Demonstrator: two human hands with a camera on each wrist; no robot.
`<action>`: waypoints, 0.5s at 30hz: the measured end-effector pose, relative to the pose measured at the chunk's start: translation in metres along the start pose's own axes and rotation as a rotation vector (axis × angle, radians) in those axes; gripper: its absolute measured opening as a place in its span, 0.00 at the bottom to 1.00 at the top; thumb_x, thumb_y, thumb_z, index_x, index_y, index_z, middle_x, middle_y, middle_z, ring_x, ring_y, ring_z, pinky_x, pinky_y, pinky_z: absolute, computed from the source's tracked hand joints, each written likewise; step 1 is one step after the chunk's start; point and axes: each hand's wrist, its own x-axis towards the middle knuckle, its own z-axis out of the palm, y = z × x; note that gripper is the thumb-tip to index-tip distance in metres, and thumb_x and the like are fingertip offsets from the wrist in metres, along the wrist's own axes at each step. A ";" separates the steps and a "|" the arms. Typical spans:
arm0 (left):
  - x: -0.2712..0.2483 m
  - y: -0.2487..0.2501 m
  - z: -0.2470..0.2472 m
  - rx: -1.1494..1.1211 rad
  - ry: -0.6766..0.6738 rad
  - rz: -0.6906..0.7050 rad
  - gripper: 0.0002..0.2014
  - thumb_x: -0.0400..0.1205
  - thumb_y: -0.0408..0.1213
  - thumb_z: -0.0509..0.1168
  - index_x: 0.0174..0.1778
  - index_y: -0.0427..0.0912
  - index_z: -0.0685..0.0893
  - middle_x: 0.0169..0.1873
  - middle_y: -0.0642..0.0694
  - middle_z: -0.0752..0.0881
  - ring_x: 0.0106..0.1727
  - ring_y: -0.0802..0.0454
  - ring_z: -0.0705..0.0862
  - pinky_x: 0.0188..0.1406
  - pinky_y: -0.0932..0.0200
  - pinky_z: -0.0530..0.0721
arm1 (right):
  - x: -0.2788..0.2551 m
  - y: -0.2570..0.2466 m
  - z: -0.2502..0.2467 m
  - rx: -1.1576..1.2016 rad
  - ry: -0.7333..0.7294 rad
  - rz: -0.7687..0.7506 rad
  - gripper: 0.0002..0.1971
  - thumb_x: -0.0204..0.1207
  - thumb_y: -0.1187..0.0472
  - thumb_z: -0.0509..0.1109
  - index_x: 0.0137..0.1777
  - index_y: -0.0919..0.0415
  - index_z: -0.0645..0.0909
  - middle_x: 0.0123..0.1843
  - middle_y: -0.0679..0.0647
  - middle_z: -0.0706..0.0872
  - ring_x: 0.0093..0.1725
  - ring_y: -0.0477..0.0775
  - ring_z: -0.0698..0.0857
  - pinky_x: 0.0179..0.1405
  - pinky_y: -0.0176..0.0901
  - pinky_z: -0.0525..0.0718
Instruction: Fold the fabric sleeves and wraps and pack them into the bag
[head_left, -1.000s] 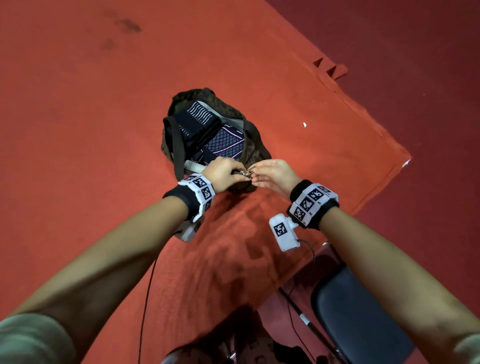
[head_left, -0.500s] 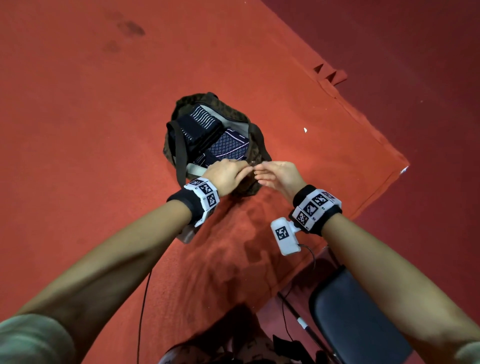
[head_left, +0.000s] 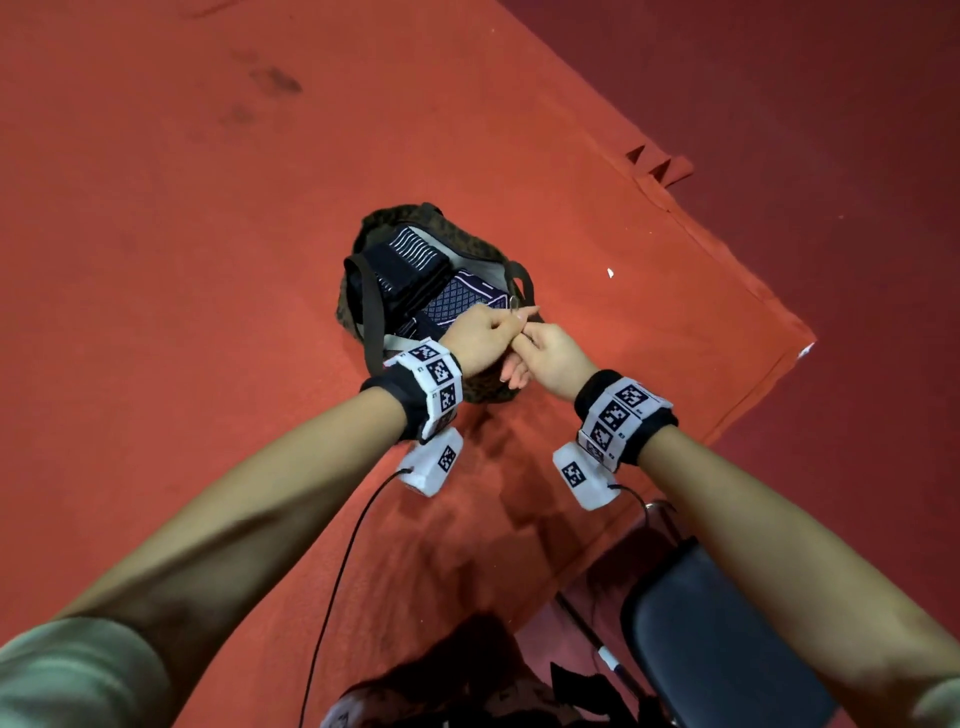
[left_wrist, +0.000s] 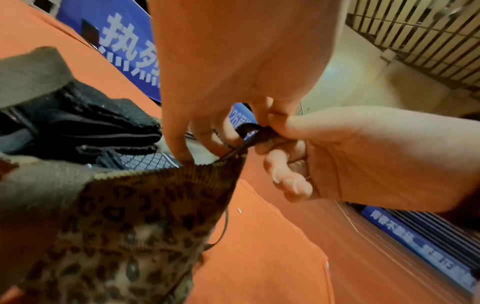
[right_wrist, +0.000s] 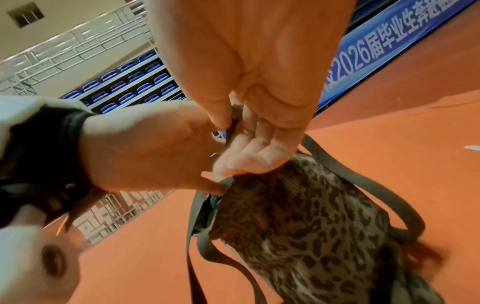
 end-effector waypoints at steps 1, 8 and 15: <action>0.003 -0.004 0.004 -0.033 0.053 0.012 0.17 0.86 0.37 0.57 0.41 0.34 0.88 0.51 0.40 0.90 0.61 0.56 0.83 0.66 0.63 0.74 | -0.001 0.000 -0.004 -0.020 -0.002 0.000 0.11 0.85 0.68 0.52 0.47 0.66 0.76 0.27 0.58 0.83 0.20 0.45 0.81 0.24 0.37 0.81; 0.021 -0.025 -0.010 0.082 0.309 -0.122 0.28 0.84 0.42 0.62 0.15 0.46 0.70 0.16 0.57 0.70 0.25 0.57 0.72 0.38 0.56 0.72 | -0.014 0.004 -0.034 0.002 0.054 -0.019 0.16 0.83 0.67 0.58 0.32 0.62 0.74 0.19 0.52 0.78 0.17 0.47 0.74 0.21 0.33 0.74; 0.049 -0.010 -0.048 0.434 0.543 -0.161 0.18 0.85 0.47 0.59 0.38 0.39 0.85 0.48 0.42 0.84 0.53 0.37 0.81 0.48 0.51 0.77 | -0.009 0.008 -0.069 0.119 0.165 -0.018 0.17 0.82 0.67 0.60 0.29 0.60 0.75 0.16 0.48 0.73 0.16 0.44 0.69 0.18 0.33 0.69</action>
